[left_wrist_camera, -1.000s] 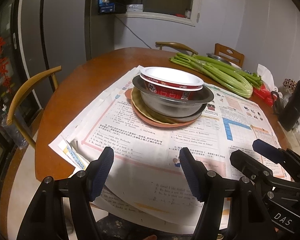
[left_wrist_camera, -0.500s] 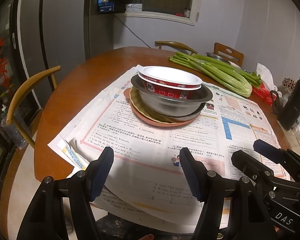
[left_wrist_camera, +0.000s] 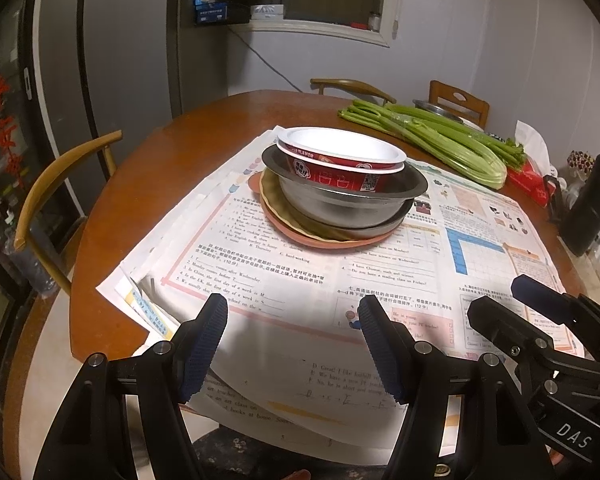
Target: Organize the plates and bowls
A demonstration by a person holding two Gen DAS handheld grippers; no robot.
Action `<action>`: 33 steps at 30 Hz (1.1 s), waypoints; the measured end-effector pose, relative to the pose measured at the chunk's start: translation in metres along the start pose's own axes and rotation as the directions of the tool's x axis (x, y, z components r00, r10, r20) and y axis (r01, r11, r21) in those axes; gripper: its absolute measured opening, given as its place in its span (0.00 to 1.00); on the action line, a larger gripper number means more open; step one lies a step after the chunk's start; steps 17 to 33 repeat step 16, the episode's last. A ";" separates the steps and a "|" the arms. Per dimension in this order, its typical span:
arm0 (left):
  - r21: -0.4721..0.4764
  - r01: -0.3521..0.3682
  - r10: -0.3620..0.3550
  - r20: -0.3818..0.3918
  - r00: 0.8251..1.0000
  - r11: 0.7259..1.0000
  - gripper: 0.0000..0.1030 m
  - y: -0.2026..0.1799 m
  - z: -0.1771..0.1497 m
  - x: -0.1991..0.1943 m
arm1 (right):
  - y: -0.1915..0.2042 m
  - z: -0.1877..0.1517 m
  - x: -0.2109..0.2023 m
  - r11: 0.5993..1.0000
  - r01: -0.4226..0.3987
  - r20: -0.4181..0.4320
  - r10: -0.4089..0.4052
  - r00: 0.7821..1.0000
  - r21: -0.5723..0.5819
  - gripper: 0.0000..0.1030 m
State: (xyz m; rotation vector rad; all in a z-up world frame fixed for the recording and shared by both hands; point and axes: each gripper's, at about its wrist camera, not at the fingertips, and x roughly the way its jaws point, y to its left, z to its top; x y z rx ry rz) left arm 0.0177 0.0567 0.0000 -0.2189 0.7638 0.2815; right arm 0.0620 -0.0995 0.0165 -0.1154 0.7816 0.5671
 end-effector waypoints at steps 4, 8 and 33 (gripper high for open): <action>0.000 0.000 0.000 0.000 1.000 1.000 0.68 0.000 0.000 0.000 | 0.000 0.000 0.000 1.000 -0.001 0.001 0.001 1.000 0.003 0.60; -0.001 0.007 -0.007 -0.007 1.000 1.000 0.68 0.000 -0.001 0.001 | 0.000 0.000 0.000 1.000 0.002 0.002 -0.002 1.000 0.003 0.61; 0.019 0.004 -0.003 -0.018 1.000 1.000 0.68 0.006 0.011 0.010 | -0.004 0.002 -0.002 1.000 -0.004 0.013 0.003 1.000 0.013 0.61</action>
